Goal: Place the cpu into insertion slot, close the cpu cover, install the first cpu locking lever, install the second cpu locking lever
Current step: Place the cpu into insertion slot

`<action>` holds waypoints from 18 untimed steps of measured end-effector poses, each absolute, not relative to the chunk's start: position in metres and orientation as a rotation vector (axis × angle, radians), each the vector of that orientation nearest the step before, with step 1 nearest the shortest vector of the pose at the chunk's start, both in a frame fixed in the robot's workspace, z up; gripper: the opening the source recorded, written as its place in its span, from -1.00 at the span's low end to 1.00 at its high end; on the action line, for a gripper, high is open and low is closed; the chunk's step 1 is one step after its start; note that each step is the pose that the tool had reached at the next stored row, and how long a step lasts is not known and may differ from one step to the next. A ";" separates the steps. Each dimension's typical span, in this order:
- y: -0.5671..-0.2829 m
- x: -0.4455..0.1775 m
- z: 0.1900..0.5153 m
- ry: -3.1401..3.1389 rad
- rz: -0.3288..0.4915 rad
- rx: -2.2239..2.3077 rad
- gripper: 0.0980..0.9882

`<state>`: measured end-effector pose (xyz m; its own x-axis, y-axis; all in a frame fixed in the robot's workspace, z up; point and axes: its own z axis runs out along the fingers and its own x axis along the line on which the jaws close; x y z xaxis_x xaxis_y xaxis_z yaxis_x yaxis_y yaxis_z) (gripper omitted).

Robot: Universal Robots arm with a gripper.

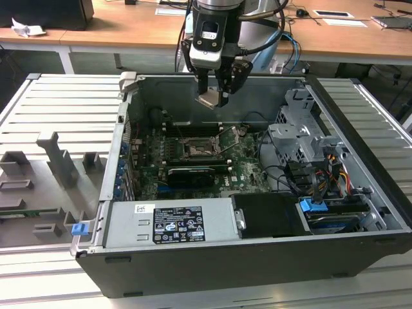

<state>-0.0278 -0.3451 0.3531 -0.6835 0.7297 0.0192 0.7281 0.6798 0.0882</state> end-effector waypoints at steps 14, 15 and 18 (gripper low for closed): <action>-0.345 -0.028 0.351 2.684 0.133 1.572 -0.01; -0.345 -0.028 0.350 2.673 0.133 1.590 -0.01; -0.345 -0.028 0.349 2.624 0.131 1.665 -0.01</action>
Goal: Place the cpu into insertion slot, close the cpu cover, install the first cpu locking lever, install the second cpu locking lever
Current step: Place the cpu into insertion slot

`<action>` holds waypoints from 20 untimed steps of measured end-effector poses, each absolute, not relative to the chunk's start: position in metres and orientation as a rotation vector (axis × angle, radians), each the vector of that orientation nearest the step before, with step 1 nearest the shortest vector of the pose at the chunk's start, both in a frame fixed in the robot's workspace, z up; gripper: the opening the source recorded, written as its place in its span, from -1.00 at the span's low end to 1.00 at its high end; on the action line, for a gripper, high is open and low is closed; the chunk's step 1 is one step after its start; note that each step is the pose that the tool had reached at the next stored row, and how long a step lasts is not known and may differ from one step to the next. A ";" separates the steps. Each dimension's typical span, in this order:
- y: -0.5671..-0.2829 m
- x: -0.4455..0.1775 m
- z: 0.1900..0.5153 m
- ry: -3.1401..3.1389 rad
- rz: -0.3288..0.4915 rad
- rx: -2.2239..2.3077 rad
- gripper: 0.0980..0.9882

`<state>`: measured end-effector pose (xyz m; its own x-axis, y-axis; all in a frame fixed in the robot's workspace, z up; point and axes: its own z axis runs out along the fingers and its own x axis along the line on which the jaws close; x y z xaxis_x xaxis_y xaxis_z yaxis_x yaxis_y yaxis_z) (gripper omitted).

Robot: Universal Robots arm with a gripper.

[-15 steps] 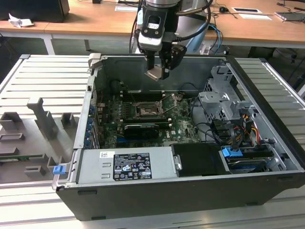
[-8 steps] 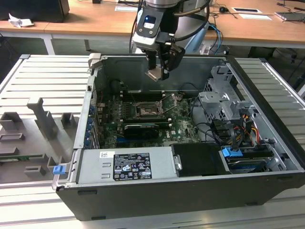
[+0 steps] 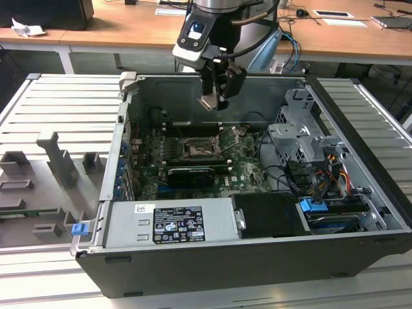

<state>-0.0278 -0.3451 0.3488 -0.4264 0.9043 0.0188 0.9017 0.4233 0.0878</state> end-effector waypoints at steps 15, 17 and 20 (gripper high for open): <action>-0.345 -0.028 0.341 2.523 0.125 1.811 -0.01; -0.345 -0.028 0.340 2.481 0.123 1.866 -0.01; -0.345 -0.028 0.338 2.480 0.123 1.868 -0.01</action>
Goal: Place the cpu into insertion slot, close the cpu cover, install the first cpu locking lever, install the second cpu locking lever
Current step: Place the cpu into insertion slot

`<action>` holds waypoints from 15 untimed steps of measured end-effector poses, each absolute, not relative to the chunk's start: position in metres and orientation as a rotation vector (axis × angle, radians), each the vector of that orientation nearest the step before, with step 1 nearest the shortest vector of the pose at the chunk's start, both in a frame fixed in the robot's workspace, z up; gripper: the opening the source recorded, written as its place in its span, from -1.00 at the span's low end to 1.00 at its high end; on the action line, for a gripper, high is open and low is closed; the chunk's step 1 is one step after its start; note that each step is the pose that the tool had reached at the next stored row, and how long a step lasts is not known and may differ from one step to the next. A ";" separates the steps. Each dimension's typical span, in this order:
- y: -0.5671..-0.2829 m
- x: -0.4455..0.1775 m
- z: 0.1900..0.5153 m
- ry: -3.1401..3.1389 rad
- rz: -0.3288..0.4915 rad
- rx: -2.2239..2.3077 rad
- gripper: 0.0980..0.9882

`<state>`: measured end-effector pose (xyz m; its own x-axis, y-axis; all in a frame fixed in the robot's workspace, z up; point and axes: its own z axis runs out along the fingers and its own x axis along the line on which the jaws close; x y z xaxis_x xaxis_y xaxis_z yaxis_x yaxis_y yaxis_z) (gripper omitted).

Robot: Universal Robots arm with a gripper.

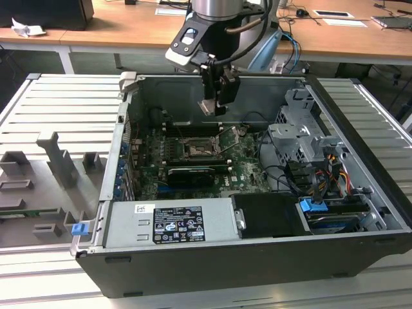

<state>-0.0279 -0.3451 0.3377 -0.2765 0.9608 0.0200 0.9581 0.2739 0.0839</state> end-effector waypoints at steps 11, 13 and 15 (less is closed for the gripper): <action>-0.345 -0.028 0.335 2.479 0.123 1.869 -0.01; -0.345 -0.028 0.334 2.479 0.123 1.869 -0.01; -0.345 -0.028 0.333 2.479 0.123 1.869 -0.01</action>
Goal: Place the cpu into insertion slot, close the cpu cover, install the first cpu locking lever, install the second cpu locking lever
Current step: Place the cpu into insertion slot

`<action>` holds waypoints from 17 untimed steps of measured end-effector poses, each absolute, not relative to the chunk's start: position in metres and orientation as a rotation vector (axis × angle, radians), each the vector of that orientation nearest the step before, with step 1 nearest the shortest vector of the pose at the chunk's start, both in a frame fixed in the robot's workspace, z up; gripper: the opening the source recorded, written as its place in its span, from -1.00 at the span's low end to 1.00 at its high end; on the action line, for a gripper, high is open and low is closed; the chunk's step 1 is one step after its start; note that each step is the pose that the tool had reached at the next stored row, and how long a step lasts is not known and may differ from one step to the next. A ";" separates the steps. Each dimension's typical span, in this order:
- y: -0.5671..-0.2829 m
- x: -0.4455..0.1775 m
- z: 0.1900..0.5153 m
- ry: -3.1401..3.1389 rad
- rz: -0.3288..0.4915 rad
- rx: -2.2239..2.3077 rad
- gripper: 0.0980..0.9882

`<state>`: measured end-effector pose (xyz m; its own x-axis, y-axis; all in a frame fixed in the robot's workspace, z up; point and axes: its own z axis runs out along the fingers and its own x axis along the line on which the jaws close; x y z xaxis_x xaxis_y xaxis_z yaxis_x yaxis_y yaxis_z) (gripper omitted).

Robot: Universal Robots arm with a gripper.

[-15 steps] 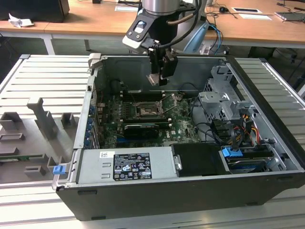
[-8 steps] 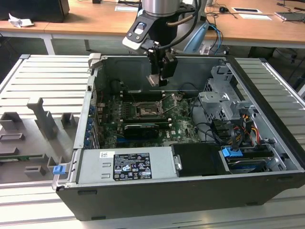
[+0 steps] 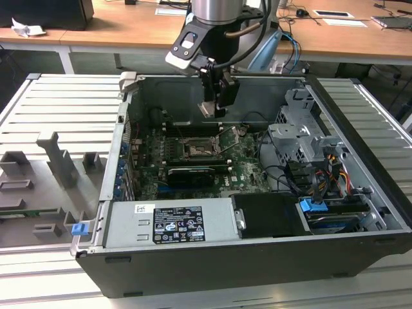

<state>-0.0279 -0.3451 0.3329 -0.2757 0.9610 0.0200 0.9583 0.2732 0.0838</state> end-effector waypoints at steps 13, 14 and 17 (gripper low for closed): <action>-0.345 -0.028 0.327 2.478 0.123 1.870 -0.01; -0.345 -0.028 0.326 2.478 0.123 1.870 -0.01; -0.345 -0.028 0.325 2.478 0.123 1.871 -0.01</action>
